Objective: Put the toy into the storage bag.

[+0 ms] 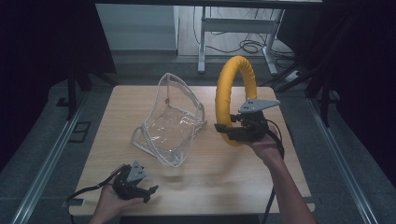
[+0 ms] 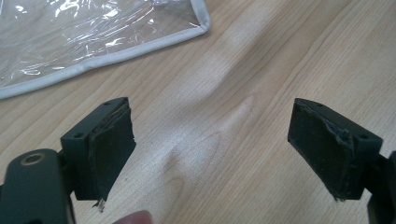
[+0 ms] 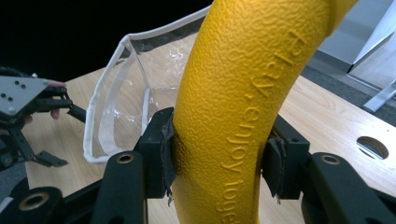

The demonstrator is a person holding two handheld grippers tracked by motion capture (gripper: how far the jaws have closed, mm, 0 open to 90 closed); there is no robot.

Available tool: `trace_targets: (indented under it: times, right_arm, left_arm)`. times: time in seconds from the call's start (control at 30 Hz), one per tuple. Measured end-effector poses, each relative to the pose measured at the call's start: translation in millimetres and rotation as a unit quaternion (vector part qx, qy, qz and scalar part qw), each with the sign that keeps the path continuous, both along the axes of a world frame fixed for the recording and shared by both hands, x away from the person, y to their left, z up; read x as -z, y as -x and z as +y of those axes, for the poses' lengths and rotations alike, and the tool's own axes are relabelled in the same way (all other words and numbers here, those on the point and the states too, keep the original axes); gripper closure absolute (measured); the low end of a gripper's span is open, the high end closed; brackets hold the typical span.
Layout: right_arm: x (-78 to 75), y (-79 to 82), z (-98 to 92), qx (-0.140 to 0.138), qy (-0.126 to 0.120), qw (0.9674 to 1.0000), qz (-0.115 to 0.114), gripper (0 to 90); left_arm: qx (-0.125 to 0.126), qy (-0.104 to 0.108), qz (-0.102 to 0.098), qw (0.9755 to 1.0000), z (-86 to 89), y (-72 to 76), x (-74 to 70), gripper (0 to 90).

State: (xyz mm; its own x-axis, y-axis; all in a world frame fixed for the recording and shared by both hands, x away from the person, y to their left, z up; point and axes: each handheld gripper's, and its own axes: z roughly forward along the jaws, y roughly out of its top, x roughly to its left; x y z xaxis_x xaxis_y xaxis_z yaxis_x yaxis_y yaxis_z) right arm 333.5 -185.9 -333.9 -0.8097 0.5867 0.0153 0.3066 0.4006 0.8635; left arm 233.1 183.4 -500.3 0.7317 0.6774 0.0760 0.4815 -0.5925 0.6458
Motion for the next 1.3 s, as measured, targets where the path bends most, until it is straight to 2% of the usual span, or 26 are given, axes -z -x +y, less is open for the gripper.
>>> trace_targets:
  times: [0.27,0.57,0.9,1.3]
  right_arm:
    - [0.3,-2.0,6.1,-0.006,-0.017,0.9998,-0.006,50.6]
    - [-6.3,1.8,13.1,-0.015,-0.033,0.9991,-0.021,50.4]
    - [-17.3,6.1,18.6,-0.030,-0.052,0.9976,-0.035,50.3]
    - [-32.8,10.0,34.3,-0.049,-0.070,0.9951,-0.050,50.3]
  left_arm:
    - [-0.001,-0.001,-0.001,1.0000,0.1,-0.2,0.1,14.5]
    - [-0.001,-0.001,0.000,1.0000,0.4,0.0,-0.5,14.5]
    - [0.000,0.000,0.001,1.0000,0.1,-0.1,-0.2,14.6]
    - [0.001,-0.002,0.000,1.0000,0.9,-0.2,-0.7,14.7]
